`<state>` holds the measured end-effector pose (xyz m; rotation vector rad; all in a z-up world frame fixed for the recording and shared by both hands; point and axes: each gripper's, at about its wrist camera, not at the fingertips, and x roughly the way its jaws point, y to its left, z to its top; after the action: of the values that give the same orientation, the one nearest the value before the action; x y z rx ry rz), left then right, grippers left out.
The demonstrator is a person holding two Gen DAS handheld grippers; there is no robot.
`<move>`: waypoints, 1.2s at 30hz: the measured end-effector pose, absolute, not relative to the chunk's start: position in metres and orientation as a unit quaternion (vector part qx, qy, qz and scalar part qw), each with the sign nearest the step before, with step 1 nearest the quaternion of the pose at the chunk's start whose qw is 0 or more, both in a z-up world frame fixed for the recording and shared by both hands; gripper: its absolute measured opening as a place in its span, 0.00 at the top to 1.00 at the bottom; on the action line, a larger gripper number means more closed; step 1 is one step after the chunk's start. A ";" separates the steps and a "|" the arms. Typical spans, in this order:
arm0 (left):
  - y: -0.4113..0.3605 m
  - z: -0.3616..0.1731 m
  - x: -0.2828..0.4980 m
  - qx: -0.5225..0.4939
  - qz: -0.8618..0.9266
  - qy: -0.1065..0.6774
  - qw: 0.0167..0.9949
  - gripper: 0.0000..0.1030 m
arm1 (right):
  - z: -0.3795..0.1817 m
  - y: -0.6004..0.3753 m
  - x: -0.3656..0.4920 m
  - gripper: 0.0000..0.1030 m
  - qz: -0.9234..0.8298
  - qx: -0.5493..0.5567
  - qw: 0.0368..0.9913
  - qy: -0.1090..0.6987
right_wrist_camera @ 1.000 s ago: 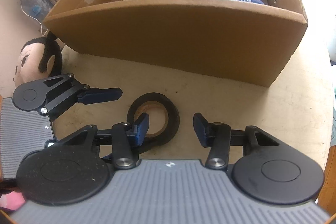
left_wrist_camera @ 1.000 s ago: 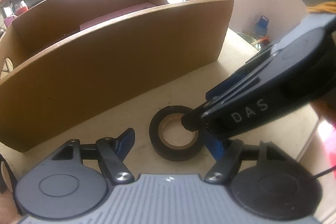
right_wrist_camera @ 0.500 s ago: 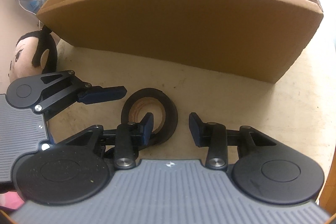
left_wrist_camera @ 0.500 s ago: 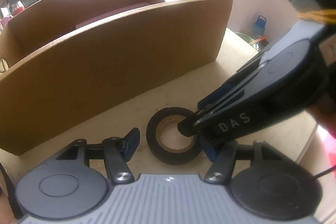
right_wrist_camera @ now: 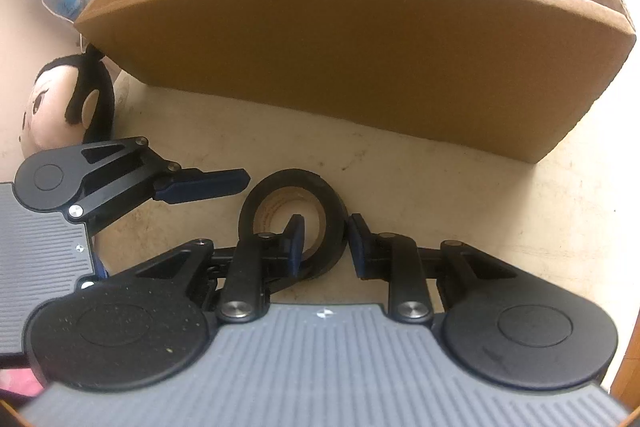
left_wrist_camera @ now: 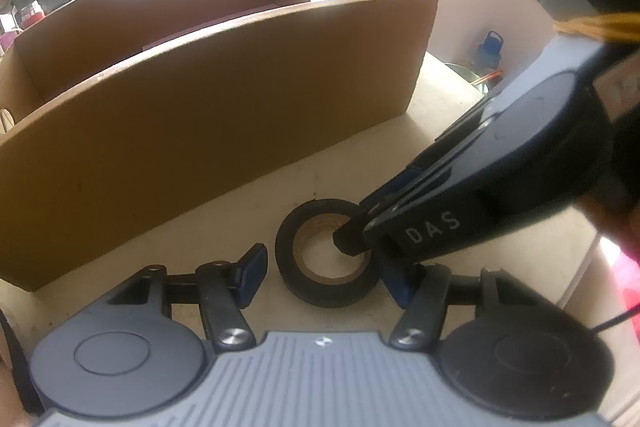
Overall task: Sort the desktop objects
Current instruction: 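Close the right gripper on the black tape roll, one finger inside its core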
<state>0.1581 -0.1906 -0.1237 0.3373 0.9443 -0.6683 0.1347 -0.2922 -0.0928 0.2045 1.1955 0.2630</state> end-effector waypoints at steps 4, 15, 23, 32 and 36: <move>-0.184 -0.121 0.146 0.161 -0.319 0.436 0.826 0.40 | -0.093 -0.288 0.131 0.79 0.131 0.096 0.810 0.564; -0.172 -0.116 0.128 0.160 -0.317 0.420 0.835 0.39 | -0.097 -0.296 0.132 0.77 0.121 0.121 0.813 0.557; -0.172 -0.113 0.118 0.156 -0.331 0.418 0.832 0.39 | -0.100 -0.291 0.131 0.76 0.132 0.124 0.814 0.553; -0.168 -0.117 0.101 0.152 -0.329 0.419 0.832 0.39 | -0.103 -0.286 0.124 0.77 0.131 0.118 0.823 0.540; -0.165 -0.116 0.094 0.152 -0.331 0.415 0.834 0.39 | -0.103 -0.291 0.125 0.77 0.124 0.133 0.820 0.543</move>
<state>0.0937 -0.1650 -0.1157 0.3221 0.8784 -0.7013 0.1252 -0.2910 -0.1032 0.2826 1.1565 0.2644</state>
